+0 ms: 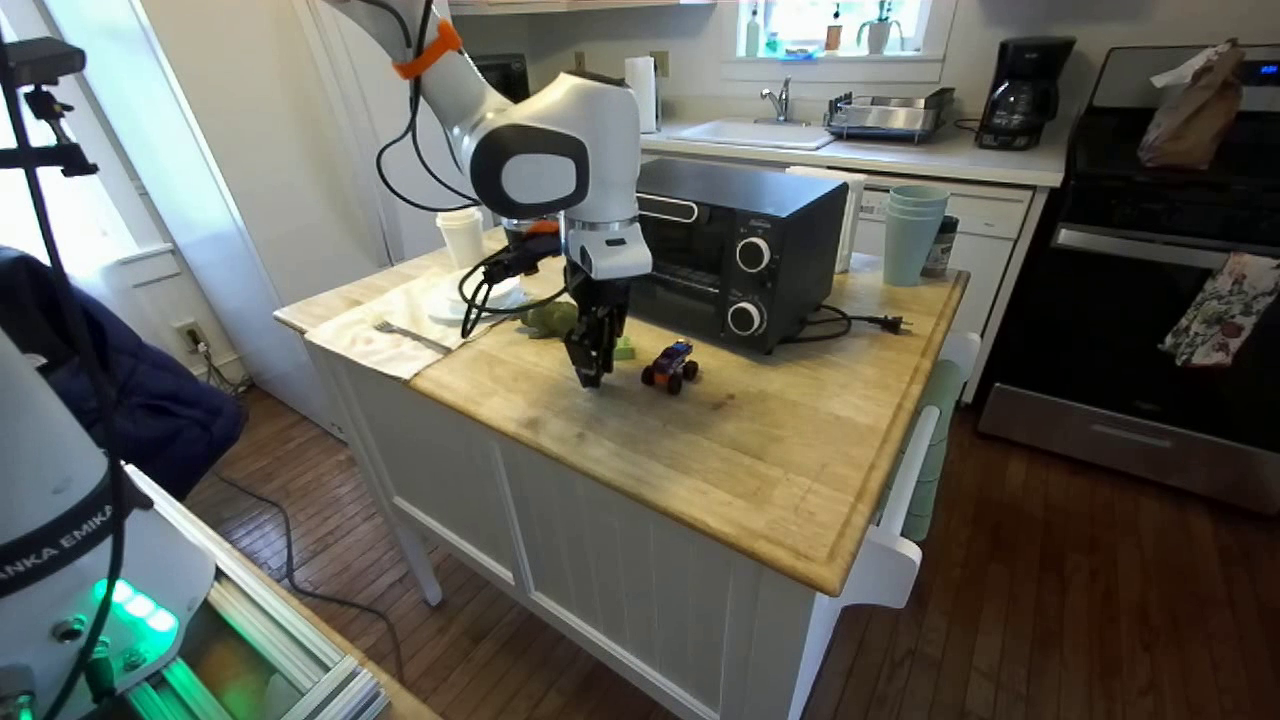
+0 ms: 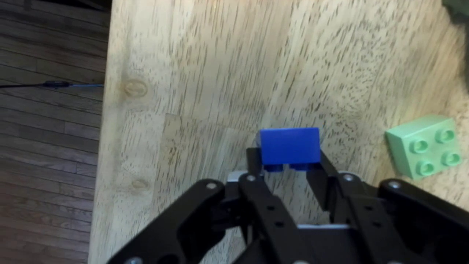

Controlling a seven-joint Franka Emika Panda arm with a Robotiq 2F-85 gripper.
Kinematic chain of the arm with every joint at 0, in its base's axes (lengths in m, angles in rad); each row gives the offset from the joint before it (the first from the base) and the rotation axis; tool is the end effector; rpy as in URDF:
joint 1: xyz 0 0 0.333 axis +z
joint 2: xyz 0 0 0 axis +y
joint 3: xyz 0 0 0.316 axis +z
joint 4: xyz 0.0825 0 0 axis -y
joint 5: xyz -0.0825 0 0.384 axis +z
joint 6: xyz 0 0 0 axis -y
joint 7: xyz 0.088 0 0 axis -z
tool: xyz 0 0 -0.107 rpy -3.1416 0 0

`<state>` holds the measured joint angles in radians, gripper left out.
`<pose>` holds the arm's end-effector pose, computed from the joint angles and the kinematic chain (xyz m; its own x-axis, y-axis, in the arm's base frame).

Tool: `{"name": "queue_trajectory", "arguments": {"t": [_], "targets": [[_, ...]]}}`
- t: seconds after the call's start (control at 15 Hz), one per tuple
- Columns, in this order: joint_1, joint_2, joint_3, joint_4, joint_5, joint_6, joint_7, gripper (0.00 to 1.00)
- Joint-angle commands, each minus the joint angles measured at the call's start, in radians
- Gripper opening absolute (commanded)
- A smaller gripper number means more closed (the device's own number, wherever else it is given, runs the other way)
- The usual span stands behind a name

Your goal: Turn the blue bock over

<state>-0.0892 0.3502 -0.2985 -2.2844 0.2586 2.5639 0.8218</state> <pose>0.4842 -0.2067 0.2013 0.1542 -0.9866 -0.0542 -0.9878 -0.1552 0.0155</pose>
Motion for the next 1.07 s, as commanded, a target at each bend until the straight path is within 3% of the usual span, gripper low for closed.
{"name": "queue_trajectory", "arguments": {"t": [0.0,1.0], "targets": [[0.055,-0.045,-0.050,-0.066,-0.130,0.074,0.143,0.11],[0.225,-0.022,-0.217,-0.121,-0.626,0.199,0.615,0.11]]}}
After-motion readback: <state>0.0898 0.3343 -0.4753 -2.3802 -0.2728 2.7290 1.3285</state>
